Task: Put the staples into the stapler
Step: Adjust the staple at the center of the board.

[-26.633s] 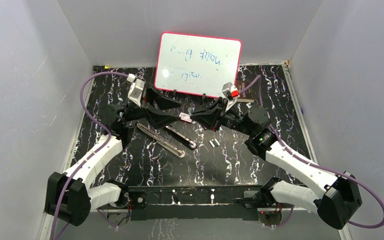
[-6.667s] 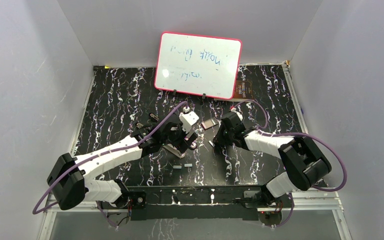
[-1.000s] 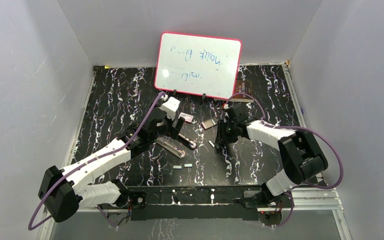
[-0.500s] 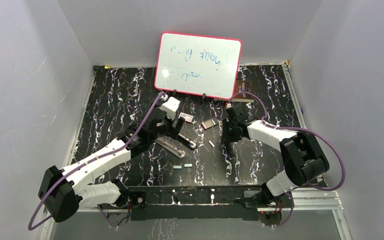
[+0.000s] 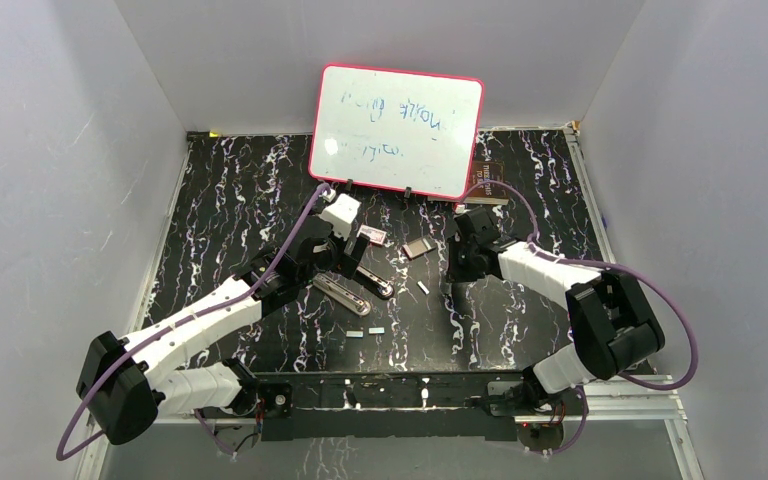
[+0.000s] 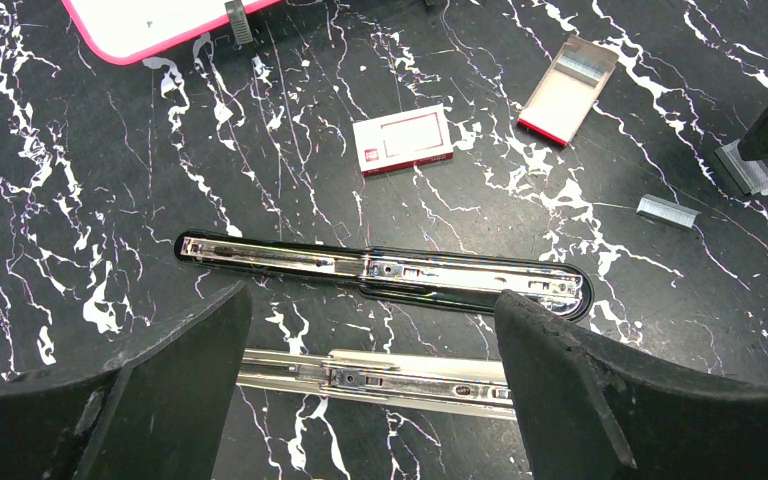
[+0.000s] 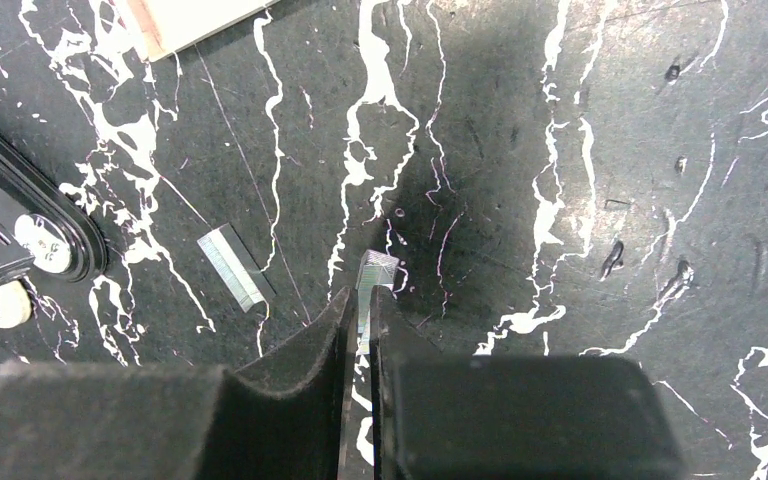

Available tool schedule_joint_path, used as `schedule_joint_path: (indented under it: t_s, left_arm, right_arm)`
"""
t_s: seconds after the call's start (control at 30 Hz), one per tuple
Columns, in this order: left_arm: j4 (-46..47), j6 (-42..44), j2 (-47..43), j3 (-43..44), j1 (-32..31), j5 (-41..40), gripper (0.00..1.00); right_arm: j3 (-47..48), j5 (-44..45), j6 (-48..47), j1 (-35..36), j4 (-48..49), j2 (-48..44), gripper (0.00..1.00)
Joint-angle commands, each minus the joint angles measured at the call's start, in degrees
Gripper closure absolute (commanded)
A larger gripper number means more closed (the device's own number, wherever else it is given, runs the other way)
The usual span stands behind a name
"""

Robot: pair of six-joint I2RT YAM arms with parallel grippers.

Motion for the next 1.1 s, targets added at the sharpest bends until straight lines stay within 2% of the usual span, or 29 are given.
schedule_joint_path:
  t_s: [0.0,0.1,0.4,0.67,1.07]
  left_arm:
    - [0.2,-0.3,-0.2,0.0,0.0,0.1,0.09]
    - [0.3,-0.3,-0.5,-0.2,0.0,0.1,0.09]
    - [0.4,-0.5,-0.6,-0.5,0.0,0.2,0.09]
    - [3.2,-1.5,1.4,-1.8,0.3,-0.2,0.09]
    - [11.6,-5.8,10.2,-0.8,12.6,12.4,0.09]
  right_arm:
    - [-0.4,-0.9,0.8,-0.3,1.4,-1.6,0.83]
    - [-0.1,0.5,0.9,-0.3,0.6,-1.8,0.83]
    - [-0.7,4.6,2.7,-0.3,-0.2,-7.1,0.73]
    - [-1.5,5.2,4.7,-0.3,-0.8,-9.8,0.61]
    - [0.9,1.0,1.6,-0.4,0.2,-6.9,0.51]
